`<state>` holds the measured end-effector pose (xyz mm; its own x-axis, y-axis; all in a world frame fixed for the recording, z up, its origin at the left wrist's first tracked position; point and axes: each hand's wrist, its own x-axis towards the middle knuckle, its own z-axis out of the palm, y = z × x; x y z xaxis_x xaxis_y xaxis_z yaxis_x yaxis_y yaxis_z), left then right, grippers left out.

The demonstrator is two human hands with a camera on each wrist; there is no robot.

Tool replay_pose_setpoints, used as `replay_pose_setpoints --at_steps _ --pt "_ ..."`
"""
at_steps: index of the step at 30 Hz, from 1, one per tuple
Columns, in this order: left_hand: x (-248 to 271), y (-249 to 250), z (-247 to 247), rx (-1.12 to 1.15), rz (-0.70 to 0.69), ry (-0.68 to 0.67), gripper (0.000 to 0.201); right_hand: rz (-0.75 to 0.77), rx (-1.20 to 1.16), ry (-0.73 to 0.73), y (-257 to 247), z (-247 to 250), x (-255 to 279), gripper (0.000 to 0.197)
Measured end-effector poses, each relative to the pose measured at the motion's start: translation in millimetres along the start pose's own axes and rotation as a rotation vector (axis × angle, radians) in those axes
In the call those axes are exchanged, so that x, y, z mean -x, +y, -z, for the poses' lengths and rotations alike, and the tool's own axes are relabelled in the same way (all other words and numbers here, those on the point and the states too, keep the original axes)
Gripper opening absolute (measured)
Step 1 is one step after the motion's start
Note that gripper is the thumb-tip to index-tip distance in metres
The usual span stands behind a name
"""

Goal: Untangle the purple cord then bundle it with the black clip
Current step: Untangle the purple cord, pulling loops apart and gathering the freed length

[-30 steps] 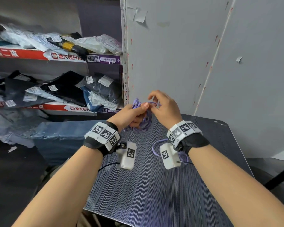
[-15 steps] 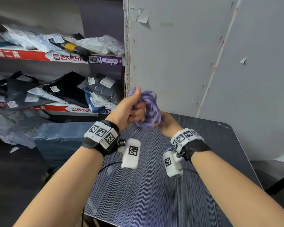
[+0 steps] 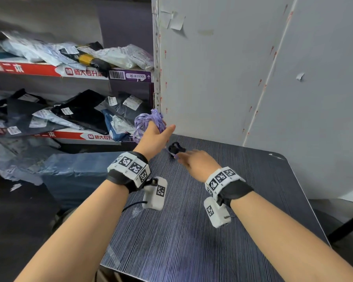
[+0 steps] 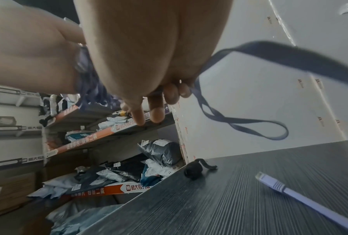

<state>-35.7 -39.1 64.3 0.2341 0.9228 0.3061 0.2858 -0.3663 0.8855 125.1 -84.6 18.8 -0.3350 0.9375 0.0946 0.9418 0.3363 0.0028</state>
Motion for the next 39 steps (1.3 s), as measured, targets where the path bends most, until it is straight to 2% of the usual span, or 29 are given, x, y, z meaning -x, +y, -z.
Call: replay_pose_setpoints --at_steps 5,9,10,14,16,19,22,25,28,31,35,39 --pt "2 -13 -9 -0.051 0.021 -0.029 0.03 0.049 0.022 0.054 -5 3 3 0.031" --pt "5 -26 -17 -0.122 0.056 -0.075 0.061 0.064 0.04 0.056 -11 6 5 0.033" --pt "6 -28 -20 -0.138 0.089 -0.086 0.063 0.064 0.033 0.052 -12 6 6 0.032" --pt "12 -26 -26 -0.22 0.164 -0.108 0.038 0.055 0.009 0.055 -13 6 11 0.033" --pt "14 -29 -28 -0.255 0.176 -0.152 0.038 0.045 0.009 0.045 -14 8 14 0.032" --pt "14 -38 -31 -0.278 0.209 -0.21 0.043 -0.005 -0.013 0.036 -14 7 18 0.027" --pt "24 -35 -33 -0.282 0.212 -0.264 0.034 -0.075 -0.029 0.061 -13 0 19 0.025" --pt "36 -36 -37 -0.259 0.184 -0.3 0.041 -0.135 -0.084 0.089 -11 -8 23 0.027" --pt "45 -49 -35 -0.227 0.169 -0.343 0.045 -0.208 -0.195 0.123 -6 -18 30 0.024" --pt "54 -63 -32 -0.139 0.211 -0.385 0.046 -0.318 -0.317 0.084 2 -31 42 0.032" --pt "68 -82 -34 0.05 0.296 -0.291 0.048 -0.448 -0.514 0.066 5 -48 56 0.037" --pt "83 -98 -39 0.104 0.362 -0.249 0.048 -0.52 -0.571 0.17 3 -64 68 0.032"
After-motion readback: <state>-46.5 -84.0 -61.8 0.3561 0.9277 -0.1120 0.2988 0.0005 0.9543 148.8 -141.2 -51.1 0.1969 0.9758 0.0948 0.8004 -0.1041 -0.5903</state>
